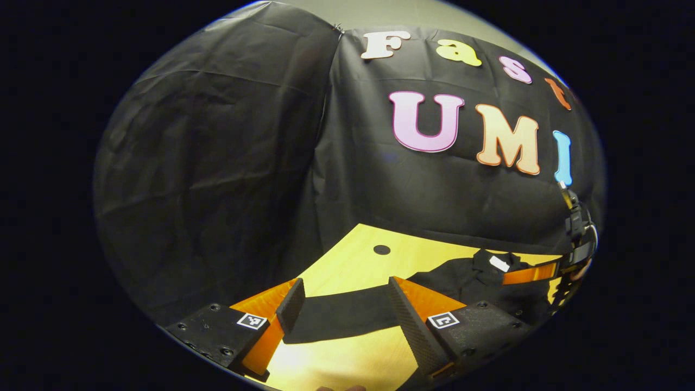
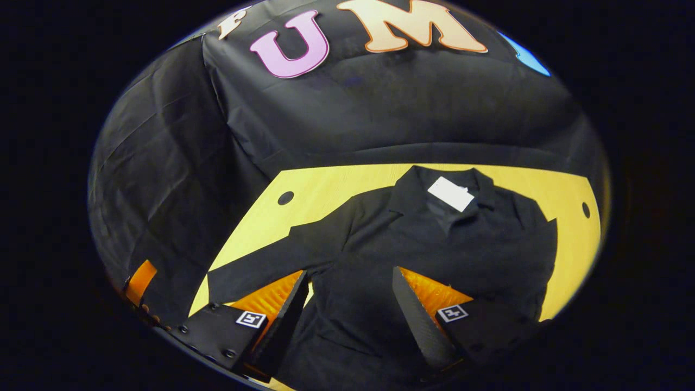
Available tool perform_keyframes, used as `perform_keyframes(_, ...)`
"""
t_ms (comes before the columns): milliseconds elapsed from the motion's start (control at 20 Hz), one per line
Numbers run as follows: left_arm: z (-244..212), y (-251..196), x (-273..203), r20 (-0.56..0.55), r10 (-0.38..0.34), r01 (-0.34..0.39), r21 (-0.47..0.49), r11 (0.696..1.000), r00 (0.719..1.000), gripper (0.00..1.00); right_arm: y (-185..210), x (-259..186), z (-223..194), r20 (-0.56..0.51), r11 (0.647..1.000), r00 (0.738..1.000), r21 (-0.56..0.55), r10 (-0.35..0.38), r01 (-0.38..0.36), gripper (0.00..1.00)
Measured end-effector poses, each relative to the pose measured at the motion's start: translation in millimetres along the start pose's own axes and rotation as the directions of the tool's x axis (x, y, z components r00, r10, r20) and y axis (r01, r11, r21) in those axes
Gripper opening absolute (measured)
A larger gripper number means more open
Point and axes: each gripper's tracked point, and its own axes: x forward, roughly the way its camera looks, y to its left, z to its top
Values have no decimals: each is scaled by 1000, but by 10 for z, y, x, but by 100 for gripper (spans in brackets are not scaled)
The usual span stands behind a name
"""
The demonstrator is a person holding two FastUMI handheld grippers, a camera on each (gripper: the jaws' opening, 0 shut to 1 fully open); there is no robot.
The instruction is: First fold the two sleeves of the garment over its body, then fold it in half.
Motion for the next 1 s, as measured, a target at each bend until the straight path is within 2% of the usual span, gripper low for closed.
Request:
perform_keyframes(150, -296, 168, 151, -85, 57, -58, -4, 998, 995, 92, -60, -265, 16, 41, 1000, 999, -12, -15, 16, 98)
perform_keyframes(300, -652, 362, 294, -177, 139, -145, -22, 989, 974, 92, -200, -572, -70, 37, 993, 997, -93, -68, 71, 98)
perform_keyframes(500, -1203, 695, 397, -341, 241, -246, 29, 969, 909, 92, -184, -974, -48, 105, 975, 989, -188, -104, 122, 98)
perform_keyframes(700, -1436, 767, 477, -448, 263, -265, 59, 962, 855, 92, -64, -1314, -30, 155, 973, 984, -197, -92, 122, 98)
perform_keyframes(850, -1414, 764, 482, -492, 274, -259, 99, 961, 827, 91, -84, -1546, 6, 201, 973, 973, -180, -109, 146, 98)
perform_keyframes(1000, -1532, 733, 520, -531, 274, -251, 117, 961, 802, 94, -171, -1822, 66, 255, 970, 956, -155, -146, 189, 98)
